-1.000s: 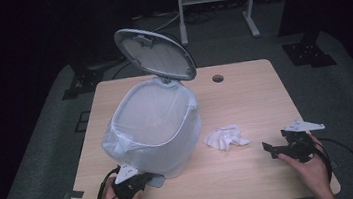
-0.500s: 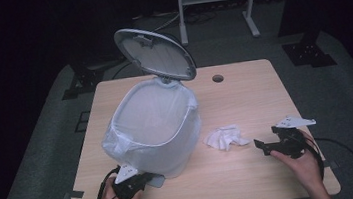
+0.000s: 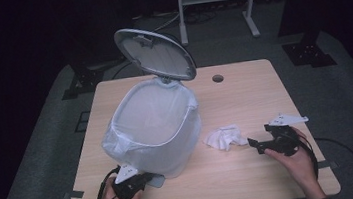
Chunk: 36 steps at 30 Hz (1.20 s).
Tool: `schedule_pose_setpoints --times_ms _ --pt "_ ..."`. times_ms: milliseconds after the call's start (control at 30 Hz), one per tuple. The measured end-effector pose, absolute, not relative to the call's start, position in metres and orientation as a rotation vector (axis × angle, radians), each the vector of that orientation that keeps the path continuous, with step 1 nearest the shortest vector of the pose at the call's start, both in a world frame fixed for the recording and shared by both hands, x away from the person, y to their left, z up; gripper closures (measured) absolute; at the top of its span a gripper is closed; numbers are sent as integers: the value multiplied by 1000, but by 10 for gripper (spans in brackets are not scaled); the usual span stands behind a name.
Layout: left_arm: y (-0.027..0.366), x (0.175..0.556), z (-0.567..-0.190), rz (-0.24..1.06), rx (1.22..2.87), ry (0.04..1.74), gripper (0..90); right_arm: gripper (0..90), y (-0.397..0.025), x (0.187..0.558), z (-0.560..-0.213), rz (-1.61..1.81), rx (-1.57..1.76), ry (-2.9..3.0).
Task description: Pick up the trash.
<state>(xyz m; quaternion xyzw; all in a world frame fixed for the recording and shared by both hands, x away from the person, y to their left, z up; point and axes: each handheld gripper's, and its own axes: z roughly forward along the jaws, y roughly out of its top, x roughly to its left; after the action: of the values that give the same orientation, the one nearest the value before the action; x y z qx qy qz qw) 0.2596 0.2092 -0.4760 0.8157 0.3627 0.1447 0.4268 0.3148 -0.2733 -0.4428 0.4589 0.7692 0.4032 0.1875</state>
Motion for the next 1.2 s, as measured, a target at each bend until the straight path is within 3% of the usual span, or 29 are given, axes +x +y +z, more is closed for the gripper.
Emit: schedule_pose_setpoints --times_ms 1200 --pt "212 260 -478 347 2020 897 895 130 -228 343 -432 1236 1182 2257"
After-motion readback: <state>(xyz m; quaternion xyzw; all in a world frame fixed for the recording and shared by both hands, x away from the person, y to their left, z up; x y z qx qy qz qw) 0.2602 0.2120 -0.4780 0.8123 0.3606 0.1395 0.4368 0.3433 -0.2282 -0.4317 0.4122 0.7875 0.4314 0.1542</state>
